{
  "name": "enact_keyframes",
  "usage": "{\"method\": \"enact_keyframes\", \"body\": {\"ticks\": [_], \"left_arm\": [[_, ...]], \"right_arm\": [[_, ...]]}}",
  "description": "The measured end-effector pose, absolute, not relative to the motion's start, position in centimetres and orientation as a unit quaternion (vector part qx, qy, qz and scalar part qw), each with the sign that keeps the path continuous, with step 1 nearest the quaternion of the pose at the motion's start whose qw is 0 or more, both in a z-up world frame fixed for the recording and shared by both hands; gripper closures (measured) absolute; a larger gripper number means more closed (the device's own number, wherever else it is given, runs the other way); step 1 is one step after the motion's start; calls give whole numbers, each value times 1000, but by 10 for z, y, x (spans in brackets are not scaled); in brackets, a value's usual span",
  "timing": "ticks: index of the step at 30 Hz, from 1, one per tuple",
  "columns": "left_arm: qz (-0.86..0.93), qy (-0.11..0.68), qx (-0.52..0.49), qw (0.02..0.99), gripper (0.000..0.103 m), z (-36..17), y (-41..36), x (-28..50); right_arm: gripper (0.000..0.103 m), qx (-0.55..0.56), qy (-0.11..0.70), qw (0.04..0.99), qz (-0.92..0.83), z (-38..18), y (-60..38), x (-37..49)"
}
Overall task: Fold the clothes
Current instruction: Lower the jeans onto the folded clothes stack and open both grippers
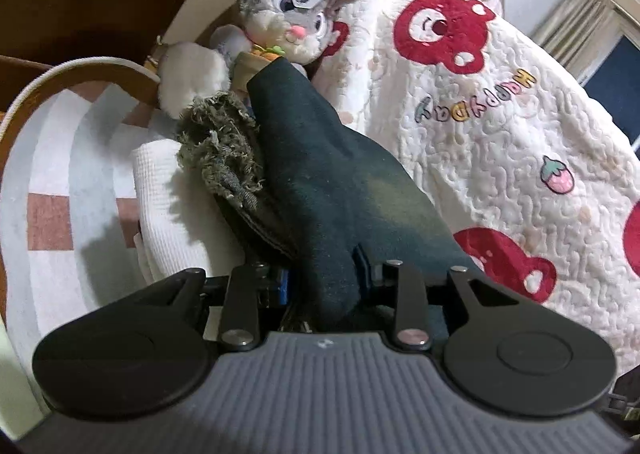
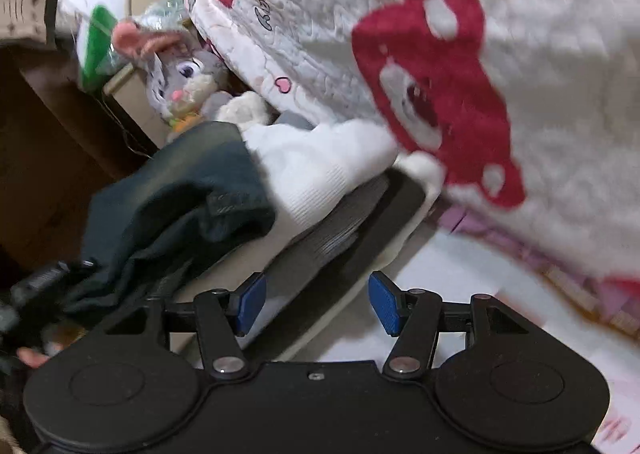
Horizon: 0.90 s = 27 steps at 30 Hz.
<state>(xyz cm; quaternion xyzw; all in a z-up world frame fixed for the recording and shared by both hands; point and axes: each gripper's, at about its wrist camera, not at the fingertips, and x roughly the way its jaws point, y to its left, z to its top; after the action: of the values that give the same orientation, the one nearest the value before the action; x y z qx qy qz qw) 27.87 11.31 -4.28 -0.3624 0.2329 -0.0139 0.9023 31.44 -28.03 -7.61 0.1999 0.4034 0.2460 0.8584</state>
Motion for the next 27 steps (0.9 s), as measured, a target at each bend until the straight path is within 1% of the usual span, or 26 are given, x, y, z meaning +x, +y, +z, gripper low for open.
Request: {"method": "enact_keyframes", "body": {"ticks": [2,8,12,14,15,16,17,18,19,20,22,23,24,26,27], "left_arm": [[-18,235,-367,900,70,-45,114,277],[-31,239,-377,894,68,-51,118,271],[-25,239,-368,898,65,-50,116,270],[-25,238,-372,897,65,-51,117,270],[-27,235,-371,898,66,-51,117,270],[-30,230,-365,901,69,-50,116,270],[-34,218,-346,912,75,-46,113,268],[-39,206,-327,922,79,-42,110,267],[-41,191,-306,932,80,-37,107,264],[-39,170,-279,944,83,-29,101,260],[-37,140,-248,958,84,-20,91,254],[-36,128,-240,962,84,-17,87,251],[-36,123,-234,964,83,-15,83,250],[-37,147,-238,959,80,-17,77,255],[-34,168,-241,955,76,-20,74,259]], "right_arm": [[41,230,389,855,253,-77,-279,309],[40,180,322,896,249,-73,-245,313],[40,224,311,889,249,-79,-234,320],[40,236,307,890,239,-78,-230,328],[34,240,308,891,233,-79,-228,334],[25,236,301,894,232,-75,-225,337],[23,225,290,900,234,-68,-221,340],[24,215,278,906,237,-61,-217,342],[43,205,266,911,239,-54,-214,344],[57,194,254,916,242,-48,-210,346],[79,173,230,925,247,-34,-202,351],[82,163,218,930,249,-27,-198,353],[87,152,206,934,251,-20,-194,355],[88,140,190,940,246,-14,-195,360],[88,138,194,942,237,-17,-197,359]]}}
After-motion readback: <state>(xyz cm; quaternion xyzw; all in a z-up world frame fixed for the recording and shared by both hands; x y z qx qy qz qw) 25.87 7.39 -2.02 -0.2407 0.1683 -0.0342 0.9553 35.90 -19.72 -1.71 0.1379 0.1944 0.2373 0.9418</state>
